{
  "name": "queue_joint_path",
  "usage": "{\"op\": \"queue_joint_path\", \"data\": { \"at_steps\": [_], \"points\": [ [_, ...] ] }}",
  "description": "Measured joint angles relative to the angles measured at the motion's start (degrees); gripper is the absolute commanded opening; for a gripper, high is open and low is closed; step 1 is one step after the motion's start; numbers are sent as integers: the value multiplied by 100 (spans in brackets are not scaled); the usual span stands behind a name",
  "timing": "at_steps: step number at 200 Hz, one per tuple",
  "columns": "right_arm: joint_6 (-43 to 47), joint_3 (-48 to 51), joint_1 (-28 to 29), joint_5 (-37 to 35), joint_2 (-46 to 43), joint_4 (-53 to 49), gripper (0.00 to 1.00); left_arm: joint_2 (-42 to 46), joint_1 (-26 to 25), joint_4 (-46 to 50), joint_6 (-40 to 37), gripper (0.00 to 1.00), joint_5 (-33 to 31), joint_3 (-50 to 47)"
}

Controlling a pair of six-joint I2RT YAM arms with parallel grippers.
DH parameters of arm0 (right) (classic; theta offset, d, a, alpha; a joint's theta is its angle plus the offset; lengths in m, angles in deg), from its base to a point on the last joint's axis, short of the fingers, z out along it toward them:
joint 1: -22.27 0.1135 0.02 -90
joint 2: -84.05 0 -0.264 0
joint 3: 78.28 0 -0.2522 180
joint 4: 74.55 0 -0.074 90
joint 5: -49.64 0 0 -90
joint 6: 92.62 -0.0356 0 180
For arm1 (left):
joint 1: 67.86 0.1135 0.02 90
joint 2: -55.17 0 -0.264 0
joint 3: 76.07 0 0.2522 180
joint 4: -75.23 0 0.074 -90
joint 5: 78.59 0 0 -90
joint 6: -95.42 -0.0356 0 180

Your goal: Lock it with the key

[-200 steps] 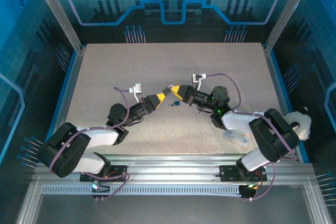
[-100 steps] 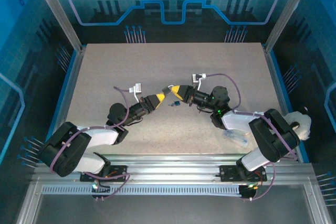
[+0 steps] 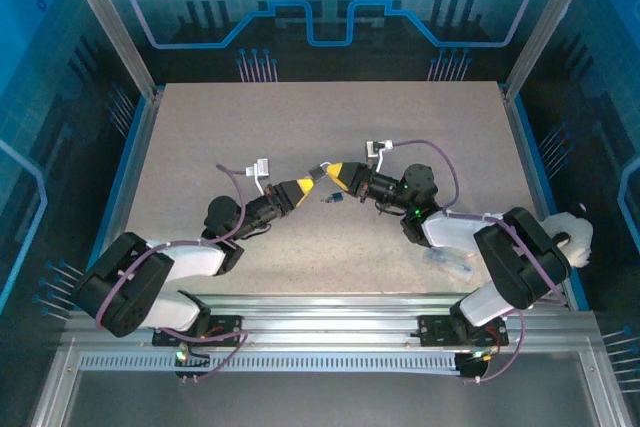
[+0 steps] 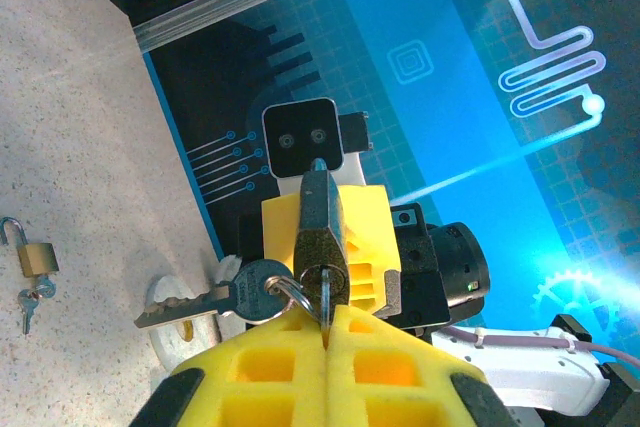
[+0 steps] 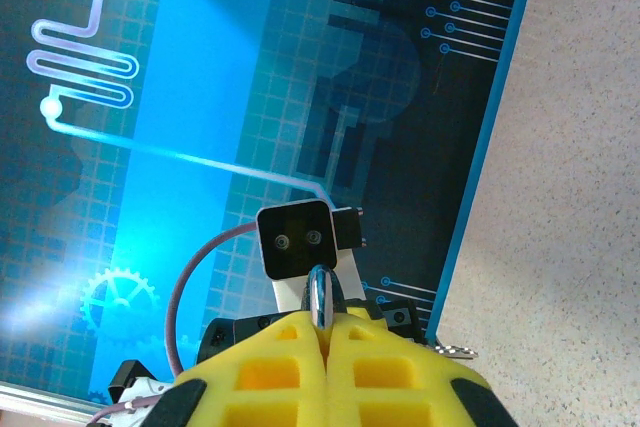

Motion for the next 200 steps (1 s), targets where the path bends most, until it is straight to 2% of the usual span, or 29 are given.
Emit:
{"op": "queue_joint_path", "data": {
  "at_steps": [96, 200],
  "points": [
    [-48, 26, -57, 92, 101, 315, 0, 48, 0, 0, 11, 0, 4, -2],
    [20, 116, -236, 133, -70, 103, 0, 153, 11, -2, 11, 0, 39, -142]
  ]
}}
